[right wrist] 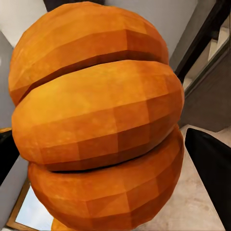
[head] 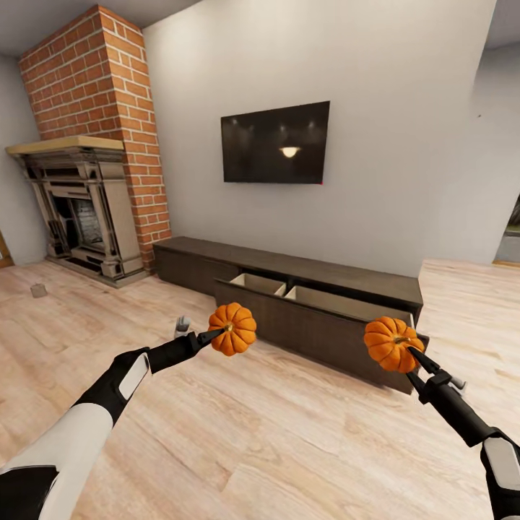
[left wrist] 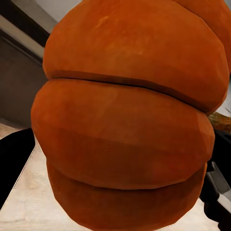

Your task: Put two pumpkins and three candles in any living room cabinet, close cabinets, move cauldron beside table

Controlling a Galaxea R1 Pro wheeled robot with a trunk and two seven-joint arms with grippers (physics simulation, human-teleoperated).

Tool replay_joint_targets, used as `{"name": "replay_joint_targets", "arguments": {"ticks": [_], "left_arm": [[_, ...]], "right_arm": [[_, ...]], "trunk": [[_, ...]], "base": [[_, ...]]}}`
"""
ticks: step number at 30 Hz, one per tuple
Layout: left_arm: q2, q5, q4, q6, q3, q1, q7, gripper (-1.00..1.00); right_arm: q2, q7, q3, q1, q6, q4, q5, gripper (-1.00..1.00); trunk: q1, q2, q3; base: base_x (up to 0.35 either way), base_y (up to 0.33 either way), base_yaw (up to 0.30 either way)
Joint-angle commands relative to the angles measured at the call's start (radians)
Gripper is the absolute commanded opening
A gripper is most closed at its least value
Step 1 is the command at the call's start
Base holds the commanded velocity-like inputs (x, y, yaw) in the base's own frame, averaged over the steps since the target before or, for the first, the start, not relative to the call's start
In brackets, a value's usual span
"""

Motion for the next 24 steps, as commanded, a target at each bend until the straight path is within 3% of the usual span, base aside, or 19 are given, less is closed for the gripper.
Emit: {"name": "replay_joint_targets", "arguments": {"ticks": [1, 14, 24], "left_arm": [[0.0, 0.008, 0.0, 0.009, 0.003, -0.001, 0.001, -1.0], [0.0, 0.008, 0.0, 0.008, 0.003, -0.001, 0.003, -1.0], [0.004, 0.009, -0.001, 0.019, 0.003, -0.001, -0.007, -1.0]], "right_arm": [[0.0, 0.002, -0.006, -0.001, 0.013, 0.0, -0.009, -1.0], [-0.002, 0.002, -0.023, -0.001, 0.023, 0.0, -0.009, -1.0], [-0.009, -0.003, -0.025, -0.001, 0.025, 0.0, -0.009, -1.0]], "trunk": [[0.0, -0.001, -0.001], [0.0, -0.001, -0.008], [0.0, -0.001, -0.016]], "base": [[0.308, 0.0, 0.0], [0.301, 0.0, 0.0], [0.065, 0.0, 0.063]]}}
